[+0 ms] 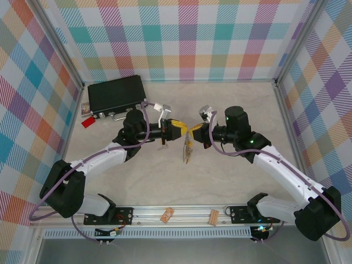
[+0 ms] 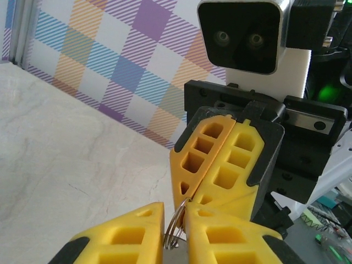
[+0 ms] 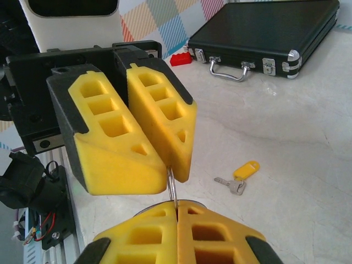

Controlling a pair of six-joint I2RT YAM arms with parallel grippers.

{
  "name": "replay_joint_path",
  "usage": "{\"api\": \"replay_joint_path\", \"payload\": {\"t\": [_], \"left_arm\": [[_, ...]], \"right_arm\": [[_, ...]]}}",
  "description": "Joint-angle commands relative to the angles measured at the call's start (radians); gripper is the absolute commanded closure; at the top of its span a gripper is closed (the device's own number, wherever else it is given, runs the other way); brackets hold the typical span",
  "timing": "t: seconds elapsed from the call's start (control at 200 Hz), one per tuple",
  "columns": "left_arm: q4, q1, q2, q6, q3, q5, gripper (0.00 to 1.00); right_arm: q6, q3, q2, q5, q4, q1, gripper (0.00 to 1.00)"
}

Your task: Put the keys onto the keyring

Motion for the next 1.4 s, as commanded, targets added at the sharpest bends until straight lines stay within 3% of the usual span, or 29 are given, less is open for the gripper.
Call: {"api": "replay_joint_path", "payload": {"t": [0.0, 0.205, 0.335, 0.36, 0.415, 0.585, 0.655, 0.69, 0.79, 0.965, 1.1, 1.24, 1.395], "left_arm": [[0.027, 0.008, 0.008, 0.002, 0.028, 0.053, 0.87], [0.030, 0.008, 0.006, 0.000, 0.024, 0.055, 1.00], [0.091, 0.008, 0.012, -0.044, 0.011, 0.035, 1.00], [0.110, 0.008, 0.013, -0.055, 0.007, 0.027, 1.00], [0.163, 0.008, 0.018, -0.087, -0.008, 0.012, 1.00], [0.339, 0.008, 0.031, -0.192, -0.049, -0.049, 1.00], [0.402, 0.009, 0.036, -0.232, -0.055, -0.065, 1.00], [0.424, 0.008, 0.037, -0.247, -0.059, -0.078, 1.00], [0.466, 0.005, 0.033, -0.270, -0.062, -0.118, 1.00], [0.509, -0.009, 0.009, -0.268, -0.076, -0.181, 1.00], [0.493, -0.017, -0.006, -0.256, -0.069, -0.179, 1.00], [0.455, -0.022, -0.033, -0.232, -0.068, -0.191, 1.00], [0.453, -0.030, -0.037, -0.219, -0.064, -0.214, 1.00]], "right_arm": [[0.017, 0.031, -0.007, -0.039, 0.034, -0.009, 1.00], [0.029, 0.024, -0.015, -0.048, 0.047, -0.021, 1.00], [0.046, 0.006, -0.024, -0.046, 0.077, -0.025, 0.98], [0.051, -0.002, -0.028, -0.040, 0.090, -0.027, 0.94], [0.069, -0.024, -0.042, -0.029, 0.127, -0.029, 0.75], [0.163, -0.126, -0.110, 0.054, 0.300, -0.051, 0.67], [0.205, -0.204, -0.147, 0.114, 0.442, -0.062, 0.40], [0.218, -0.252, -0.164, 0.147, 0.519, -0.064, 0.35], [0.287, -0.304, -0.189, 0.196, 0.600, -0.080, 0.35], [0.435, -0.297, -0.147, 0.091, 0.664, -0.142, 0.37], [0.440, -0.261, -0.106, 0.066, 0.675, -0.167, 0.35], [0.418, -0.185, -0.040, -0.055, 0.625, -0.174, 0.52], [0.463, -0.170, 0.033, -0.209, 0.680, -0.173, 0.61]]}}
